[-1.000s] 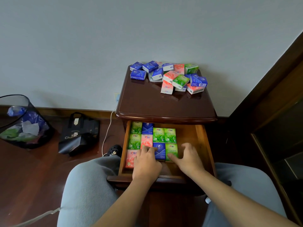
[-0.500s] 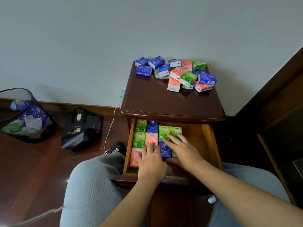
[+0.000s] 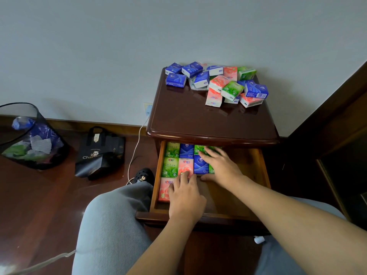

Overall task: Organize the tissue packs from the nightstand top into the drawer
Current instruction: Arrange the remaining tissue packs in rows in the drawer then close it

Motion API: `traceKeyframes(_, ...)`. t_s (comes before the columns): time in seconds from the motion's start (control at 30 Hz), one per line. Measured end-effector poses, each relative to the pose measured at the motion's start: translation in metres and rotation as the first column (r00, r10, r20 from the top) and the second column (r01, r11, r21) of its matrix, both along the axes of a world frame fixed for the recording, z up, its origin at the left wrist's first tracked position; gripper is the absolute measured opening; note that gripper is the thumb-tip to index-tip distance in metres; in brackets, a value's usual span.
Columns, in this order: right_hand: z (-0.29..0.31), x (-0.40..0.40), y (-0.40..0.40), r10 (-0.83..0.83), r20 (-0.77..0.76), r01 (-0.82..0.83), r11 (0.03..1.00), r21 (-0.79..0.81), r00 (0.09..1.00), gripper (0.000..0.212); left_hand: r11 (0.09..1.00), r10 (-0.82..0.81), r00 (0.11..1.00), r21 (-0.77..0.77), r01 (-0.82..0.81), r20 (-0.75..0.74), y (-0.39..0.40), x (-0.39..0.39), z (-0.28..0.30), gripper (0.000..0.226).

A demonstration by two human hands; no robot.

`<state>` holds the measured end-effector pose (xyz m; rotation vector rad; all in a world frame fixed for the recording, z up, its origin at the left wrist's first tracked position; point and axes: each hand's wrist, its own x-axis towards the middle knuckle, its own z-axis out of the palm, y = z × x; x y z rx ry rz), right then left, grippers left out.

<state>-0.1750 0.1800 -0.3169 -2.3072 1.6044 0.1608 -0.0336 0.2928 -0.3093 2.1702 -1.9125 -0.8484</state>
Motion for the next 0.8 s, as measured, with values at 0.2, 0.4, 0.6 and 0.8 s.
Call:
traceKeyframes(0.2,-0.006,-0.008,0.031,-0.2,0.125,0.219,0.962,-0.162,0.972,0.107,1.0,0.016,1.0,-0.003,-0.016,-0.011,0.0,0.0,0.001,0.072)
traceKeyframes(0.4,-0.022,-0.009,0.052,-0.651,0.138,0.657,0.754,-0.003,0.747,0.105,0.999,0.025,1.0,-0.022,-0.024,0.01,0.001,-0.002,0.003,0.075)
traceKeyframes(0.6,-0.032,-0.01,0.043,-0.675,0.277,0.687,0.723,0.07,0.683,0.083,0.999,-0.015,1.0,0.029,0.015,0.019,-0.002,-0.002,-0.001,0.081)
traceKeyframes(0.8,-0.033,-0.009,0.03,-0.66,0.325,0.691,0.723,0.027,0.678,0.077,0.997,-0.046,0.998,0.064,0.044,0.033,-0.003,-0.003,-0.006,0.084)
